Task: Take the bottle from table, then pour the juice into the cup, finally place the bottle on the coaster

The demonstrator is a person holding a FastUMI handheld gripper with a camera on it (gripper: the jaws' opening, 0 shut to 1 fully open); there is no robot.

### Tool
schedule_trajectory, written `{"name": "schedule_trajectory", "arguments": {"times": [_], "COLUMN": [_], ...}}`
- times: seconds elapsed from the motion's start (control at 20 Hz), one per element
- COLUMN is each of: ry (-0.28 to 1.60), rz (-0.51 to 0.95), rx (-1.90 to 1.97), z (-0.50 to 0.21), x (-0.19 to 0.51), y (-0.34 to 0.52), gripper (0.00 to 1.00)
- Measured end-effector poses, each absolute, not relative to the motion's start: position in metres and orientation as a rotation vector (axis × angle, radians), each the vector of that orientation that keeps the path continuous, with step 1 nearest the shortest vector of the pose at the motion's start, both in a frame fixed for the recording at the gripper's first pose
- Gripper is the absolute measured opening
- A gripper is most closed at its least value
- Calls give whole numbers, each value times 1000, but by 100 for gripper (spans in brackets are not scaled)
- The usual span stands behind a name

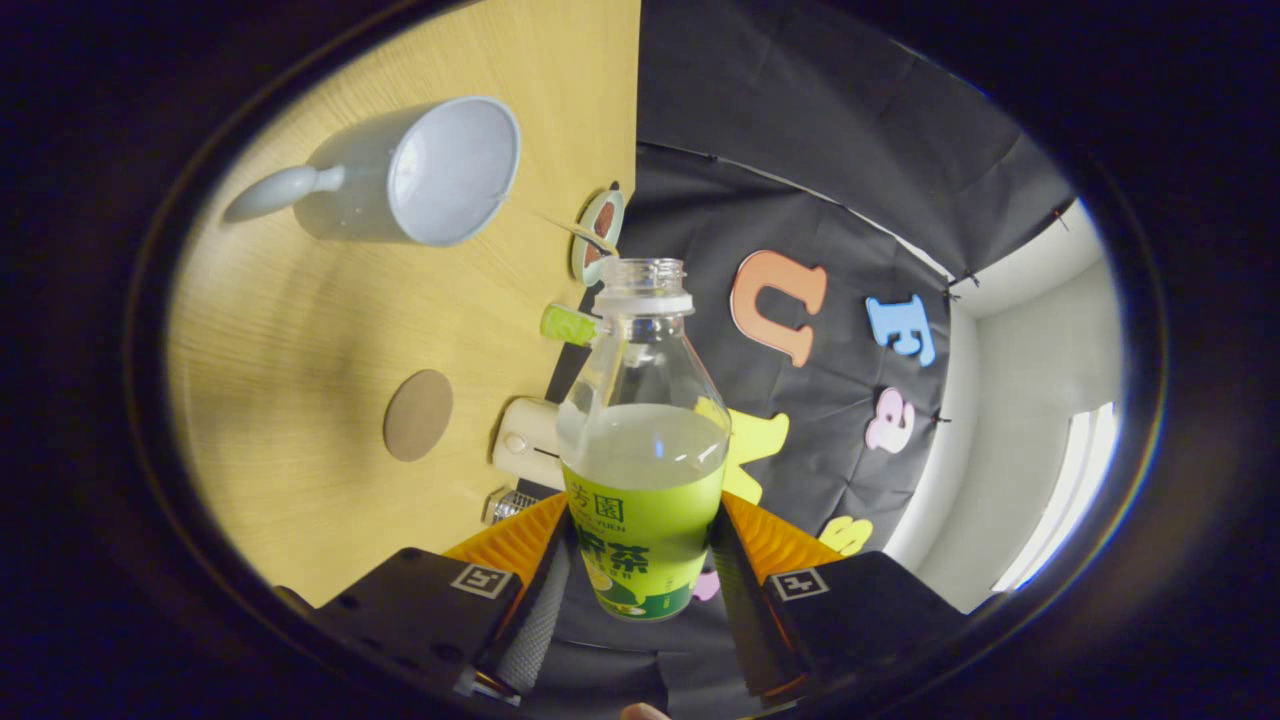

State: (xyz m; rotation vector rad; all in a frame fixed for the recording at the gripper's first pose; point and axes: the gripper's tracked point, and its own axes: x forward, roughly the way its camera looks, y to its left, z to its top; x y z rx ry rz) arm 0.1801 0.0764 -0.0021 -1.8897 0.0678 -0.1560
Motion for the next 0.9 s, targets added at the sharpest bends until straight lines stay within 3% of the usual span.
{"name": "schedule_trajectory", "arguments": {"times": [0.9], "ry": [47], "rz": [-164], "rx": [-1969], "z": [28], "x": [175], "y": [86], "gripper": [79]}}
